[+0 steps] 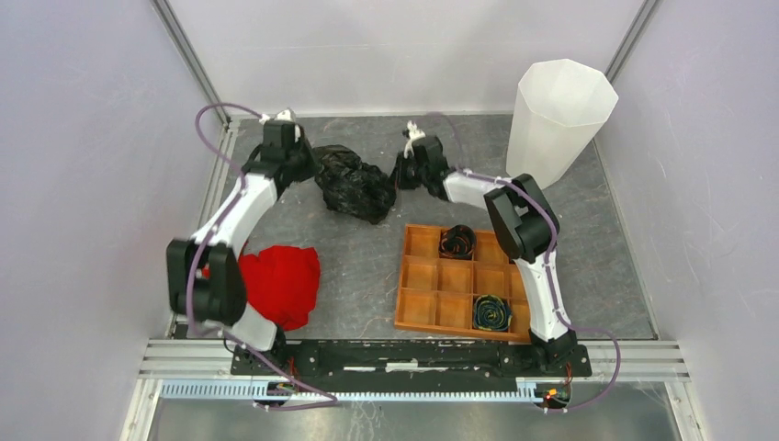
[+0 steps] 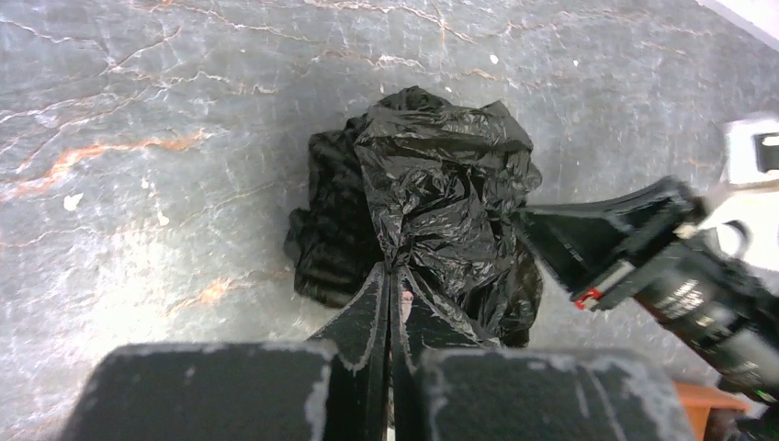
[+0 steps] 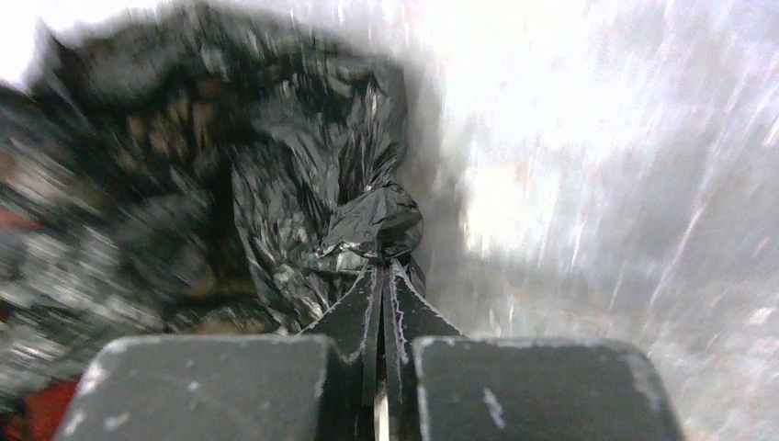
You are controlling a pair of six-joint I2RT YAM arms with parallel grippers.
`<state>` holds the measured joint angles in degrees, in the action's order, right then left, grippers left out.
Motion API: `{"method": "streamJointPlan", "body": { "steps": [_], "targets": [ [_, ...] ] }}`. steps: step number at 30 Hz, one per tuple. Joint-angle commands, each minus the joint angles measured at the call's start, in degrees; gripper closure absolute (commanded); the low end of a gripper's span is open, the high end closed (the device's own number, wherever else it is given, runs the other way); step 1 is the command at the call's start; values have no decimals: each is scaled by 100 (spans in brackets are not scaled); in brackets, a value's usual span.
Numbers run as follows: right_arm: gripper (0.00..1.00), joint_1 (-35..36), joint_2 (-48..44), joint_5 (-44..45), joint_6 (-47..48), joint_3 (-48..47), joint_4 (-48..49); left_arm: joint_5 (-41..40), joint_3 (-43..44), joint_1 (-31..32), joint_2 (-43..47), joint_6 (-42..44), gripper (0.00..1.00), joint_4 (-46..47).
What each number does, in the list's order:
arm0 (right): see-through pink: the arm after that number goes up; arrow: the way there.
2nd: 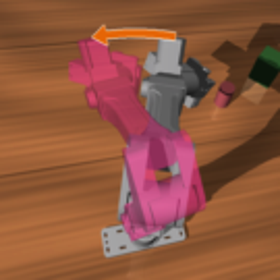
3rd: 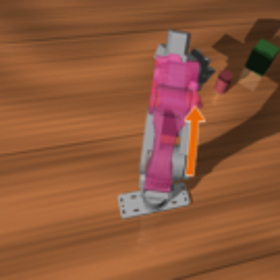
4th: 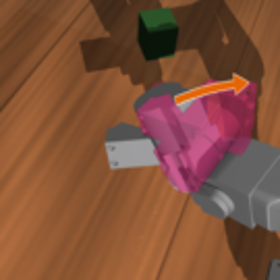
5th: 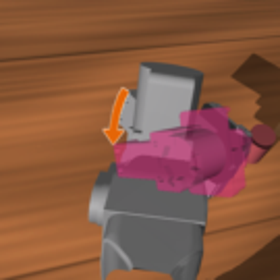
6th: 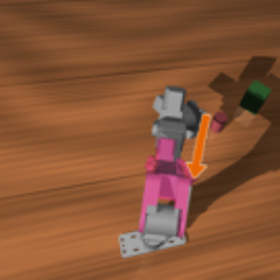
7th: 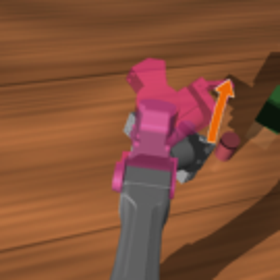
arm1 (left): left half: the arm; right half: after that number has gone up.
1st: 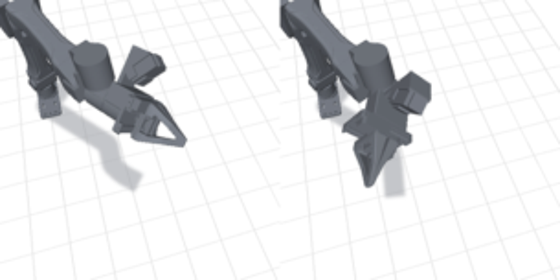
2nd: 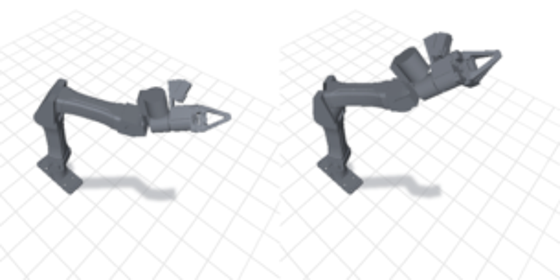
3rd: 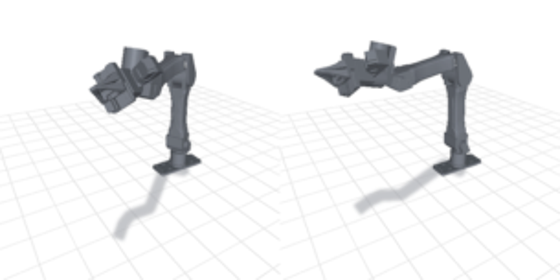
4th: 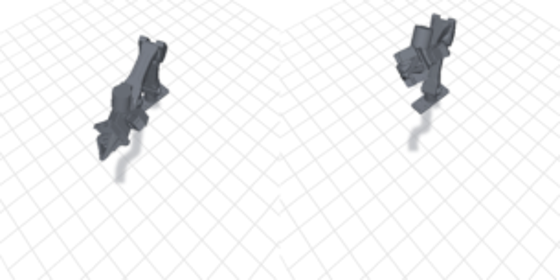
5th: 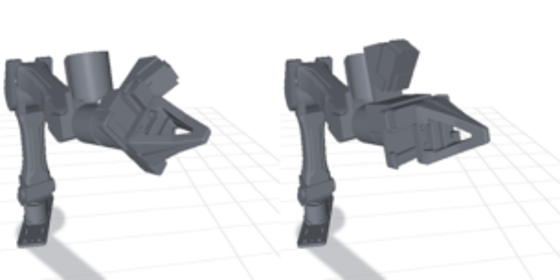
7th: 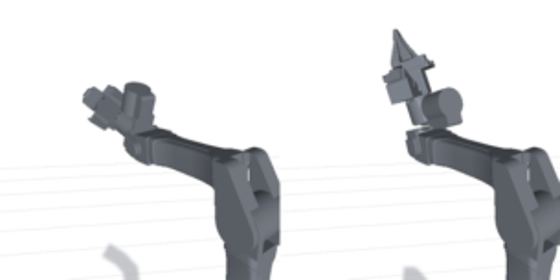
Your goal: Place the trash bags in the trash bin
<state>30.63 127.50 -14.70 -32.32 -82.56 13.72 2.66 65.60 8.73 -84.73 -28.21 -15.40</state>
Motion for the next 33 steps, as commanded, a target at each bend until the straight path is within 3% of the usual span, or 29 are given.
{"method": "streamJointPlan", "body": {
  "steps": [1, 4, 7, 10, 13, 15, 17, 23, 27, 33],
  "targets": [
    [100, -138, -36, 533, 836, -2462, -2111, 195, 1811, -72, -950, -475, 98, -1187],
    [100, -137, -775, 1027, 1371, -3482, -2816, 929, 3284, -56, -1049, -684, 98, -1286],
    [100, -39, -2295, 1231, 1896, -2576, -1949, 1245, 4200, 59, -515, -603, 98, -748],
    [100, 371, -3876, 1653, 2816, -501, 136, 976, 3152, 177, 692, -375, 98, 532],
    [100, 587, -4654, 1791, 3183, 1159, 1594, -78, 1430, 181, 1747, -259, 98, 1133],
    [100, 593, -4520, 1889, 3125, 1546, 1520, -1149, 685, 169, 1907, -413, 98, 352],
    [100, 589, -4157, 1765, 2890, 1711, 1105, -1685, 111, 124, 1710, -633, 98, -612],
    [100, 632, -3394, 834, 2138, 2784, 1303, -1191, -1408, 8, 1872, -804, 98, -867],
    [100, 644, -3379, 809, 2136, 2368, 978, -1160, -851, -12, 2009, -645, 98, -1030],
    [100, 644, -3901, 934, 2696, 754, -193, -728, 1470, -21, 2064, -335, 98, -1326]
  ]
}}
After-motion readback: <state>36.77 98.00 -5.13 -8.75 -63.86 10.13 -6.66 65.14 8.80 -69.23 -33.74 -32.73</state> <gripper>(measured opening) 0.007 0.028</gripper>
